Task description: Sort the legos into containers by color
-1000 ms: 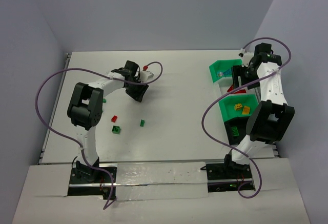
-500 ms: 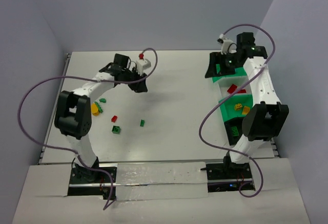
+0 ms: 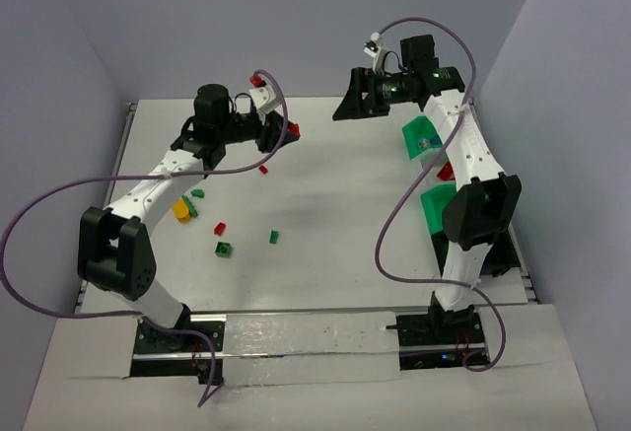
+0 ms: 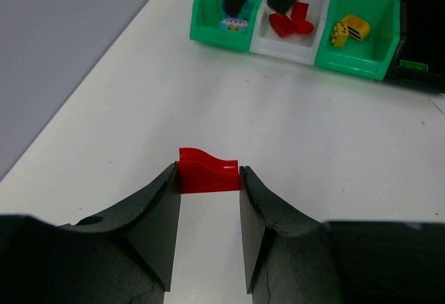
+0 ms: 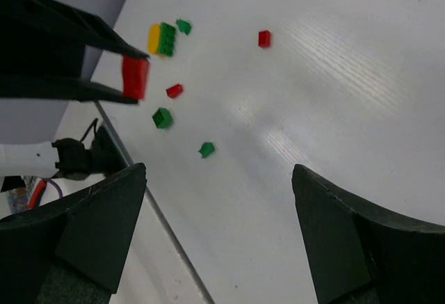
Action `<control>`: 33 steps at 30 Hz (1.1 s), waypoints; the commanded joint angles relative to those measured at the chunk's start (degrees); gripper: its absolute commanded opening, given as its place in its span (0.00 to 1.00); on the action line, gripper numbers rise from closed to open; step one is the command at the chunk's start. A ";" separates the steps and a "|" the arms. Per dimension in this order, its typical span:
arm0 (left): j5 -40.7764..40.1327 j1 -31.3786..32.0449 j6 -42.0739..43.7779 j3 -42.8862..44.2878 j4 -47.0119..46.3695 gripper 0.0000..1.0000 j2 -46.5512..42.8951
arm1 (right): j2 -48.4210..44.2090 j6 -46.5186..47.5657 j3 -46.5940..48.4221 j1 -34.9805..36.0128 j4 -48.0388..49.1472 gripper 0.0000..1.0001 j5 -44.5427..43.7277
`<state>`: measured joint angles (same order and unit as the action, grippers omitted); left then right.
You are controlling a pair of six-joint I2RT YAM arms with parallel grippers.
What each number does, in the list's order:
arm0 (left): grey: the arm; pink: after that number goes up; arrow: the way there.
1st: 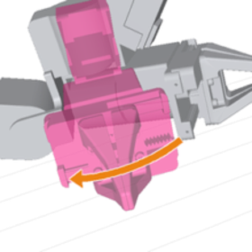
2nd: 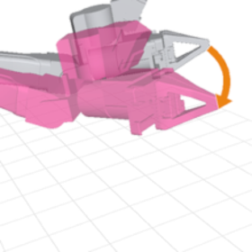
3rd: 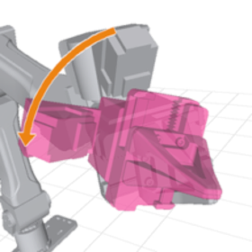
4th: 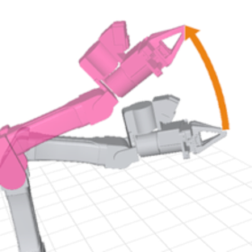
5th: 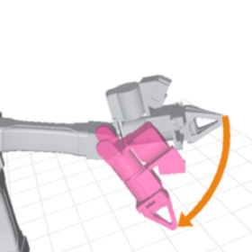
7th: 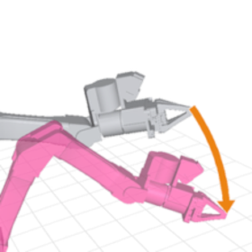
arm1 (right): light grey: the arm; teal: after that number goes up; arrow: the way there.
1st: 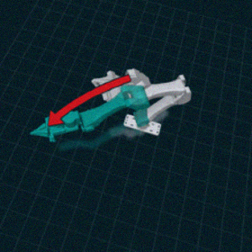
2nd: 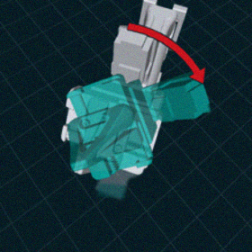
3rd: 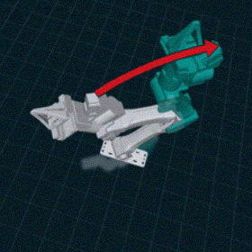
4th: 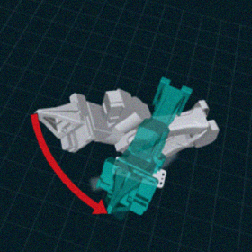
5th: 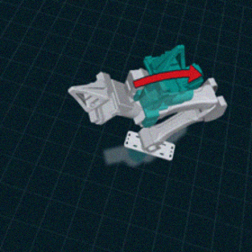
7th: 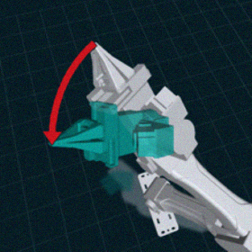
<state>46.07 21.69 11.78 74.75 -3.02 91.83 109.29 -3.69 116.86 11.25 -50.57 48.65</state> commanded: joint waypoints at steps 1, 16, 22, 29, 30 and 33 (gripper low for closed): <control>0.28 2.04 3.39 -0.41 -3.70 0.28 -2.04 | 0.02 -4.28 3.62 3.35 4.05 0.92 2.56; -3.30 4.85 9.54 -0.31 -1.19 0.25 -2.49 | 0.97 -4.22 2.29 9.39 3.15 0.87 -1.89; -3.82 5.21 9.12 -1.13 -2.22 0.25 -2.99 | 0.87 -3.97 0.23 10.37 3.30 0.83 -4.62; -4.30 5.71 8.63 -1.41 -3.47 0.24 -3.17 | 3.70 -5.08 2.42 11.05 4.19 0.74 -5.69; -4.38 5.67 8.54 -1.30 -3.56 0.24 -3.08 | 4.02 -5.17 2.56 11.14 4.25 0.73 -5.75; -4.58 5.91 8.35 -1.19 -4.09 0.24 -3.06 | 4.95 -5.10 2.68 12.02 4.42 0.65 -5.92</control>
<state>41.76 27.02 19.99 73.32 -3.72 91.05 113.06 -8.25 117.12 21.88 -48.32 43.56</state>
